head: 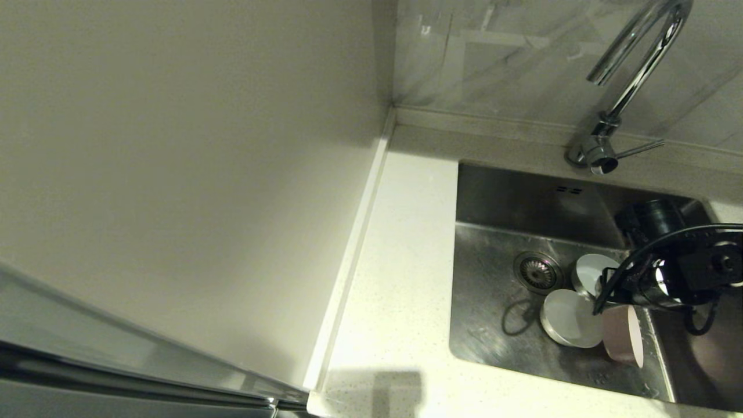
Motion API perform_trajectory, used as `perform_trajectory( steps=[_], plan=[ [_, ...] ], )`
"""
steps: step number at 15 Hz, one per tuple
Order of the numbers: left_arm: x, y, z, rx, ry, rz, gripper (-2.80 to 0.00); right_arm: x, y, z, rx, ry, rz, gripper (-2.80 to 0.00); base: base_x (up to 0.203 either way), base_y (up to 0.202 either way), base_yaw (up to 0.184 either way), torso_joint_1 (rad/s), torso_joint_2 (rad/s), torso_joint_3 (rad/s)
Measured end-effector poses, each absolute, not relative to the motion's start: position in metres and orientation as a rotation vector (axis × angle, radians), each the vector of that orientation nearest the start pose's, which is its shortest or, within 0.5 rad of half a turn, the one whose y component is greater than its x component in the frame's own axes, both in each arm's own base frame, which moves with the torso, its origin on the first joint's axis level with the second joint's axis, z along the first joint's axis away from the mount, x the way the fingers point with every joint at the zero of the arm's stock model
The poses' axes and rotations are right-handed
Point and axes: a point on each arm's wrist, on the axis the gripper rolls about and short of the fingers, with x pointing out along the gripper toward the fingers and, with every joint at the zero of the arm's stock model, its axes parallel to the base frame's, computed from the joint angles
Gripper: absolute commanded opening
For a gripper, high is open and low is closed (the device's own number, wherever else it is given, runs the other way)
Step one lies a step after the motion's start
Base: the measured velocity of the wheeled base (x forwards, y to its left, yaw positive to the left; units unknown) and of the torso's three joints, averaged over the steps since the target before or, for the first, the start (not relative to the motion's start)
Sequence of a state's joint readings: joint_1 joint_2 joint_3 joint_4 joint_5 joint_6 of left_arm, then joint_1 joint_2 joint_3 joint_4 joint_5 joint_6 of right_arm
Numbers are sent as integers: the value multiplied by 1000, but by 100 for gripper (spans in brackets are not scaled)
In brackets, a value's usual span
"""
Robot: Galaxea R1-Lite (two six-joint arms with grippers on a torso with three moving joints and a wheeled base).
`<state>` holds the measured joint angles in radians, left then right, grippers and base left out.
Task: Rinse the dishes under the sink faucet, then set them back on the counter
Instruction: Turn on the faucet
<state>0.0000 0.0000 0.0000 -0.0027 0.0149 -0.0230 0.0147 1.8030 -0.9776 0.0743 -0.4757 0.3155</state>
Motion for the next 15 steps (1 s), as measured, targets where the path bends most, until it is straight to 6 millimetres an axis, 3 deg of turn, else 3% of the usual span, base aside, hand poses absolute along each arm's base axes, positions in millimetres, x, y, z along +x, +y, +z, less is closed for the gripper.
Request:
perform_trajectory(
  steps=[2,3,4,9,15],
  plan=[
    [-23,0,76,-23,-3,14,-280,287,-6,156,84,759,-556,0,0,0,0,0,0,0],
    [-23,0,76,-23,-3,14,-280,278,-6,166,92,737,-553,-192,0,0,0,0,0,0],
    [-23,0,76,-23,-3,14,-280,269,-6,175,100,713,-548,-280,0,0,0,0,0,0],
    [-23,0,76,-23,-3,14,-280,240,-6,227,131,594,-532,-280,0,0,0,0,0,0],
    [-23,0,76,-23,-3,15,-280,243,-3,294,188,372,-487,-280,0,0,0,0,0,0]
  ],
)
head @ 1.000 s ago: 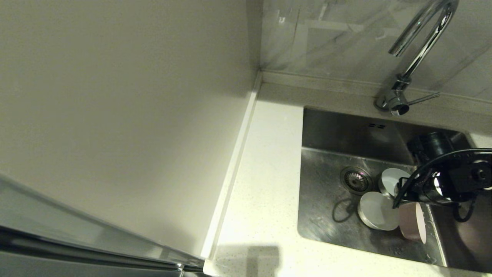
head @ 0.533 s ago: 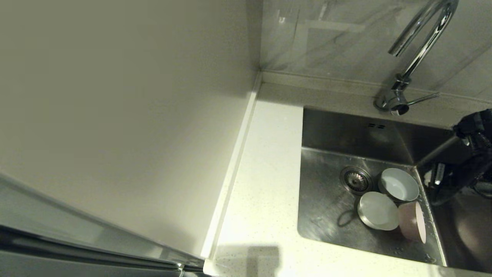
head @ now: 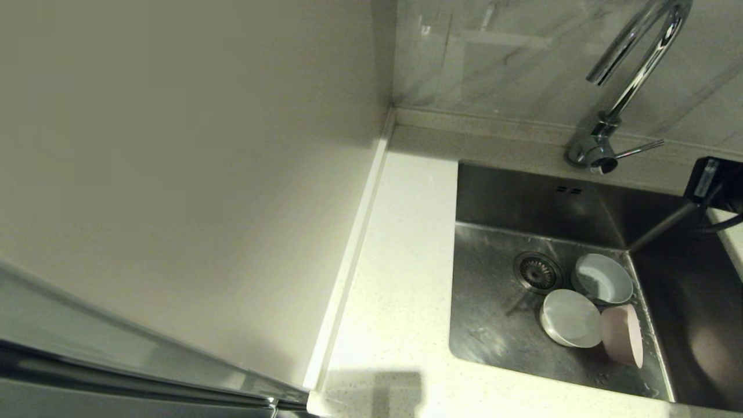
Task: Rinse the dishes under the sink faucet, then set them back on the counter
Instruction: Turn on the faucet
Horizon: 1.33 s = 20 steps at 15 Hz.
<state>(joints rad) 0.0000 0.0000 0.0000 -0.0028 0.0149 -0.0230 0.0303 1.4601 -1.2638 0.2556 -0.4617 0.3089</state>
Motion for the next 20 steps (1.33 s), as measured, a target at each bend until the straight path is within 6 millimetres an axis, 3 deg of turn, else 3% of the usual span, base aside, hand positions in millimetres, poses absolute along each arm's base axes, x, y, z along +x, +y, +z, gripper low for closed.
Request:
perform_trajectory(
  steps=[4,10,13,20],
  plan=[
    [-23,0,76,-23,-2,14,-280,261,4,314,201,301,-458,-280,0,0,0,0,0,0],
    [-23,0,76,-23,-3,14,-280,313,8,336,225,193,-462,-280,0,0,0,0,0,0],
    [-23,0,76,-23,-3,14,-280,331,8,336,229,158,-479,-280,0,0,0,0,0,0],
    [-23,0,76,-23,-3,14,-280,354,-3,335,150,82,-526,-280,0,0,0,0,0,0]
  ],
)
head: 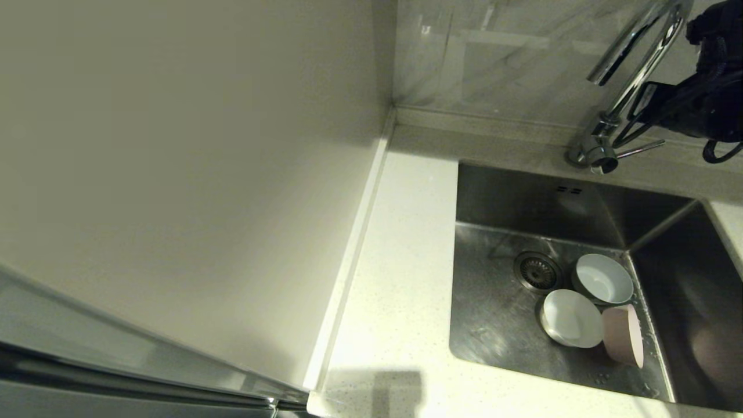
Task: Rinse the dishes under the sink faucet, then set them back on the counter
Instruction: Turn on the faucet
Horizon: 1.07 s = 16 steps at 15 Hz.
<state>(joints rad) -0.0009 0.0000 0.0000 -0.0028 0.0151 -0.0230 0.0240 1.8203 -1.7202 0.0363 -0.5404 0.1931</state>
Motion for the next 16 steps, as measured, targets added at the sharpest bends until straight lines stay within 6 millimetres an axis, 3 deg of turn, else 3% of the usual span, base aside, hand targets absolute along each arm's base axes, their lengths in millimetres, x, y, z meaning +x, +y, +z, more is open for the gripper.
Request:
perform_trajectory(
  steps=[16],
  plan=[
    [-23,0,76,-22,-3,15,-280,395,-13,303,12,135,-612,-280,0,0,0,0,0,0]
  ],
)
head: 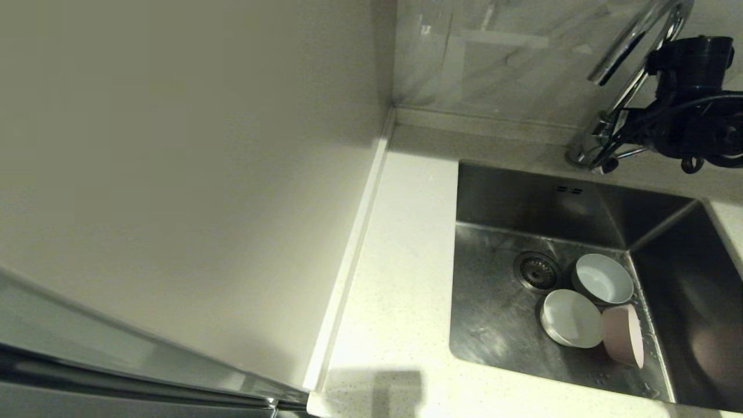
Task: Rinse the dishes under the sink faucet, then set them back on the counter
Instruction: Turn on the faucet
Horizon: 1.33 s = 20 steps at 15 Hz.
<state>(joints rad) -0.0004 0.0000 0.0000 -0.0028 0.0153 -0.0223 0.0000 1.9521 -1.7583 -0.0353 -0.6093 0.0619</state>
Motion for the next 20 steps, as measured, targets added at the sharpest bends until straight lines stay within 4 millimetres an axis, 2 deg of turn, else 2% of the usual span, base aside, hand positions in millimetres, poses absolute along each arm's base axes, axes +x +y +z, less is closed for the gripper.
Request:
perform_trajectory(
  steps=[5,10,14,17,20],
  plan=[
    [-23,0,76,-23,-3,14,-280,389,-18,295,-27,249,-635,-280,0,0,0,0,0,0],
    [-23,0,76,-23,-3,14,-280,369,-18,300,-49,350,-622,-280,0,0,0,0,0,0],
    [-23,0,76,-23,-3,14,-280,366,-17,315,18,280,-613,-280,0,0,0,0,0,0],
    [-23,0,76,-23,-3,14,-280,373,-17,326,45,219,-611,-280,0,0,0,0,0,0],
    [-23,0,76,-23,-3,14,-280,395,-19,320,37,197,-624,-280,0,0,0,0,0,0]
  ],
)
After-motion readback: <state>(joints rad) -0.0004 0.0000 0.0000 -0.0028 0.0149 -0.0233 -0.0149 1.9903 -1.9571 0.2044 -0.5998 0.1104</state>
